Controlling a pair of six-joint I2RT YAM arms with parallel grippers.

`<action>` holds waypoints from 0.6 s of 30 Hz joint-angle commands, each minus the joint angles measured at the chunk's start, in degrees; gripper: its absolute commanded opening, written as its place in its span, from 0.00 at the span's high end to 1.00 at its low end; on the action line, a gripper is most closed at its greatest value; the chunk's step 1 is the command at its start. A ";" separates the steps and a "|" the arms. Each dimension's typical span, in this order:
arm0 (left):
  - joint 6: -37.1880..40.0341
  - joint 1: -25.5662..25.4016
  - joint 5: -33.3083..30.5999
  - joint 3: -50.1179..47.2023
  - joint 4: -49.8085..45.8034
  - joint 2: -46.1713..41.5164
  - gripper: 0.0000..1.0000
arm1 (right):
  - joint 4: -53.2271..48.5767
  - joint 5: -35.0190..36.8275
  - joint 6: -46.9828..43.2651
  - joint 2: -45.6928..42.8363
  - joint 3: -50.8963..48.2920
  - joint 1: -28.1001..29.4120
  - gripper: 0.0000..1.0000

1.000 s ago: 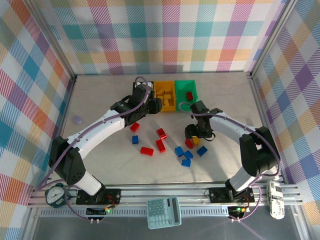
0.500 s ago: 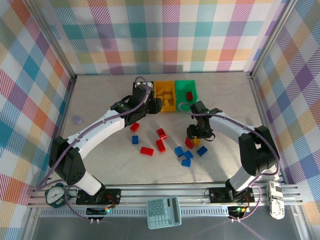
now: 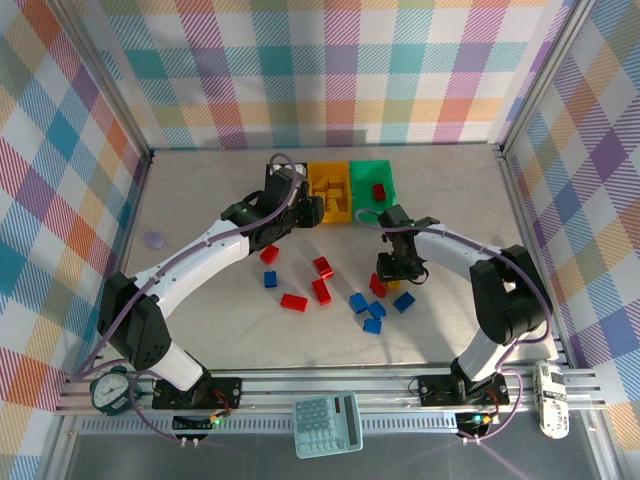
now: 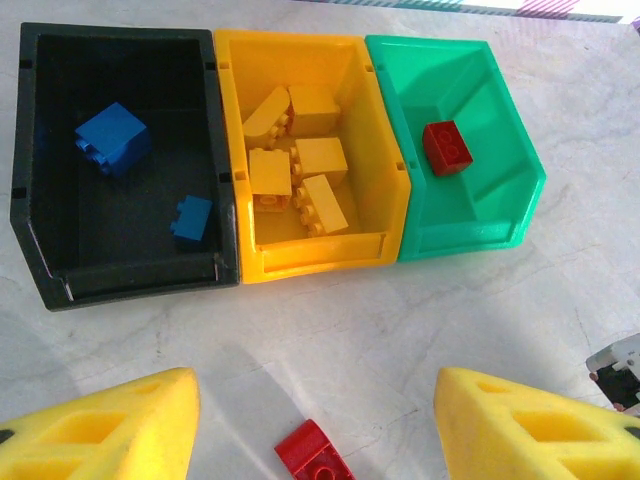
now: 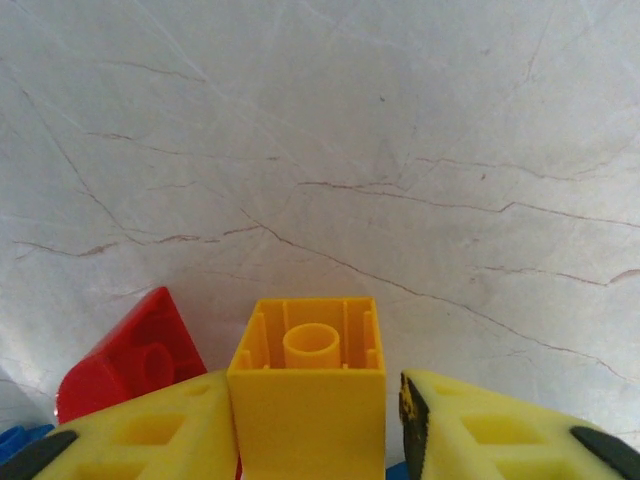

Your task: Sort the legos into containers by color

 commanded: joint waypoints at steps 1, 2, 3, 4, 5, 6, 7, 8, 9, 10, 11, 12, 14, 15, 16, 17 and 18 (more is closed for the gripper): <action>0.97 -0.39 -0.62 -0.01 -1.52 -2.18 0.37 | -1.68 -0.42 -0.22 0.81 0.06 0.10 0.59; 0.99 -0.39 -0.67 -0.02 -1.54 -2.35 0.37 | -1.84 -0.37 -0.35 0.91 0.22 0.09 0.61; 1.05 -0.39 -0.77 -0.06 -1.70 -2.58 0.37 | -2.00 -0.30 -0.40 0.91 0.39 -0.02 0.63; 1.06 -0.38 -0.79 -0.06 -1.93 -2.79 0.37 | -2.17 -0.33 -0.61 0.90 0.69 0.00 0.65; 1.06 -0.36 -0.78 -0.04 -2.13 -3.04 0.37 | -2.40 -0.27 -0.75 0.70 0.87 0.00 0.67; 1.06 -0.39 -0.90 -0.07 -2.41 -3.33 0.37 | -2.46 -0.10 -0.95 0.35 1.15 0.01 0.69; 1.13 -0.39 -1.09 -0.09 -2.74 -3.74 0.37 | -2.76 0.27 -1.17 -0.08 1.67 -0.10 0.70; 1.15 -0.39 -1.25 -0.11 -3.24 -4.22 0.37 | -3.03 0.52 -1.49 -0.50 2.46 -0.09 0.71; 1.17 -0.39 -1.41 -0.03 -3.72 -4.62 0.37 | -3.31 0.54 -1.91 -0.84 3.36 -0.09 0.72; 1.15 -0.39 -1.50 -0.12 -4.28 -5.17 0.37 | -3.80 0.48 -2.39 -1.13 4.76 -0.13 0.74; 1.15 -0.39 -1.74 -0.27 -4.97 -5.71 0.37 | -4.19 0.09 -2.83 -1.22 6.26 -0.09 0.76; 1.15 -0.38 -2.27 -0.40 -5.60 -6.15 0.37 | -4.35 -0.65 -3.23 -1.28 8.00 -0.09 0.77; 0.97 -0.36 -3.07 -1.19 -6.63 -7.52 0.37 | -4.22 -2.10 -3.99 -0.77 11.83 -0.09 0.78; 0.73 -0.39 -3.21 -1.74 -6.85 -8.17 0.37 | -4.31 -2.47 -4.34 -0.29 13.72 -0.09 0.78; 0.47 -0.38 -3.43 -2.39 -7.03 -9.11 0.37 | -4.36 -2.93 -4.72 0.51 16.10 -0.09 0.78; 0.15 -0.39 -3.70 -3.10 -7.23 -10.05 0.36 | -4.46 -3.21 -5.04 1.33 18.32 -0.09 0.78; -0.11 -0.36 -3.81 -3.76 -7.41 -10.78 0.36 | -4.28 -3.81 -5.34 2.30 20.56 -0.09 0.78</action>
